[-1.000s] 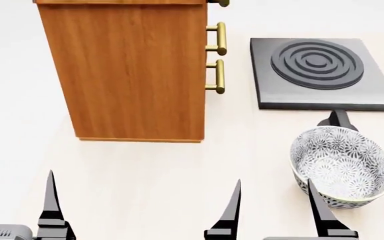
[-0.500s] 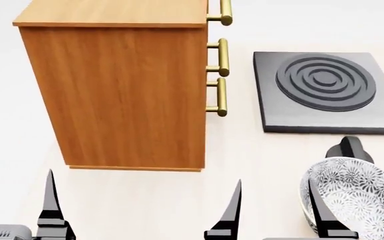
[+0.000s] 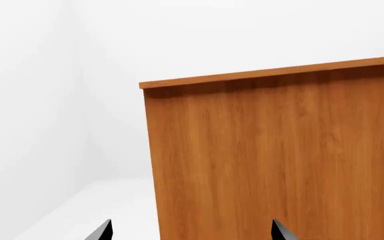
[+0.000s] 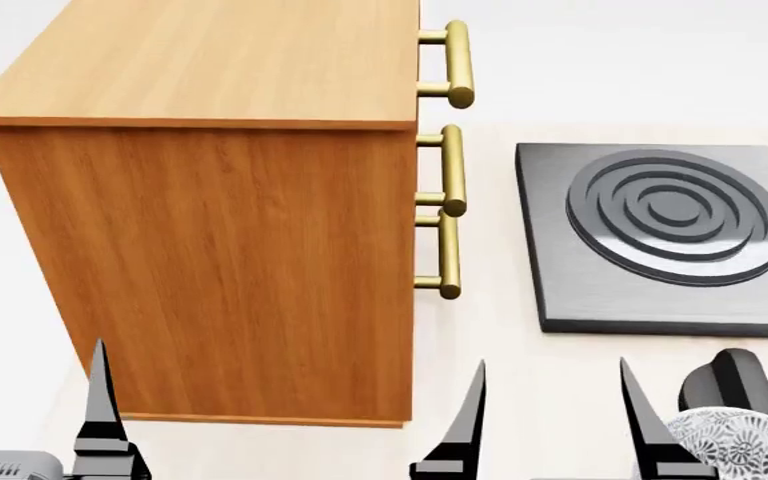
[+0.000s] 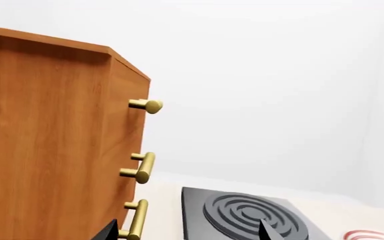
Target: Put the bowl on the top of the cabinet.
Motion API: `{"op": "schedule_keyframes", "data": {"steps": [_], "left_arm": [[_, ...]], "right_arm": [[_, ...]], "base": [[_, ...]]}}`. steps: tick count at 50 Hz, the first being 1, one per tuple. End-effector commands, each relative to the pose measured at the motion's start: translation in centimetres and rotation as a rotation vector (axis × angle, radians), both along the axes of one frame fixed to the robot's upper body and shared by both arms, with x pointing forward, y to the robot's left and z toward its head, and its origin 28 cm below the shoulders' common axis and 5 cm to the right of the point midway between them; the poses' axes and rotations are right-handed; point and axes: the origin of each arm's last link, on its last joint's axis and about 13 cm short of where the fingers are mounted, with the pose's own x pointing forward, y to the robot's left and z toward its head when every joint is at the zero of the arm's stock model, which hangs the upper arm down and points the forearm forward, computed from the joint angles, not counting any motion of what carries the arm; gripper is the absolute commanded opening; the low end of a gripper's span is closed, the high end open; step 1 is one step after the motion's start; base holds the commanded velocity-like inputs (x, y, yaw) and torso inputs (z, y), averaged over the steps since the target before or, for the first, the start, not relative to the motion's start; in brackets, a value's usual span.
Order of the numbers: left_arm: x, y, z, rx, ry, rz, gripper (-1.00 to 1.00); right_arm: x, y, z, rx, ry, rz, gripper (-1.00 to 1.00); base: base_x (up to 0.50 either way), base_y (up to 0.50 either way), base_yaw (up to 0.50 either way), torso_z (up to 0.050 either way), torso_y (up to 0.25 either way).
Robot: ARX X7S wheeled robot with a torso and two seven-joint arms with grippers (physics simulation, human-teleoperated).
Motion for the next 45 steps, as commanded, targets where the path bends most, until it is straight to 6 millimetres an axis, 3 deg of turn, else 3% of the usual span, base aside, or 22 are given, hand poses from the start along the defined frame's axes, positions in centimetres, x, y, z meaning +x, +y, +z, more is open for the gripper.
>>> {"op": "schedule_keyframes", "data": {"steps": [1,14,23,28,34,45], "left_arm": [[0.0,0.0,-0.1,0.0,0.003,0.001,1.0],[0.0,0.0,-0.2,-0.003,0.004,0.0,1.0],[0.0,0.1,-0.5,-0.002,0.01,0.003,1.0],[-0.1,0.1,-0.5,-0.004,0.011,0.003,1.0],[0.0,0.2,-0.4,-0.004,0.009,0.003,1.0],[0.1,0.2,-0.5,0.0,0.015,0.009,1.0]], "right_arm": [[0.0,0.1,-0.2,-0.022,-0.007,-0.028,1.0],[0.2,0.4,-0.8,-0.083,0.017,-0.089,1.0],[-0.1,-0.1,0.8,0.031,0.105,-0.113,1.0],[-0.3,-1.0,2.0,-0.032,0.085,-0.199,1.0],[-1.5,-1.7,3.9,-0.119,0.203,-0.089,1.0],[-2.7,-3.0,4.4,-0.191,0.34,-0.006,1.0]], "base": [[0.0,0.0,0.0,0.0,0.0],[0.0,0.0,0.0,0.0,0.0],[0.0,0.0,0.0,0.0,0.0],[0.0,0.0,0.0,0.0,0.0],[0.0,0.0,0.0,0.0,0.0],[0.0,0.0,0.0,0.0,0.0]]}}
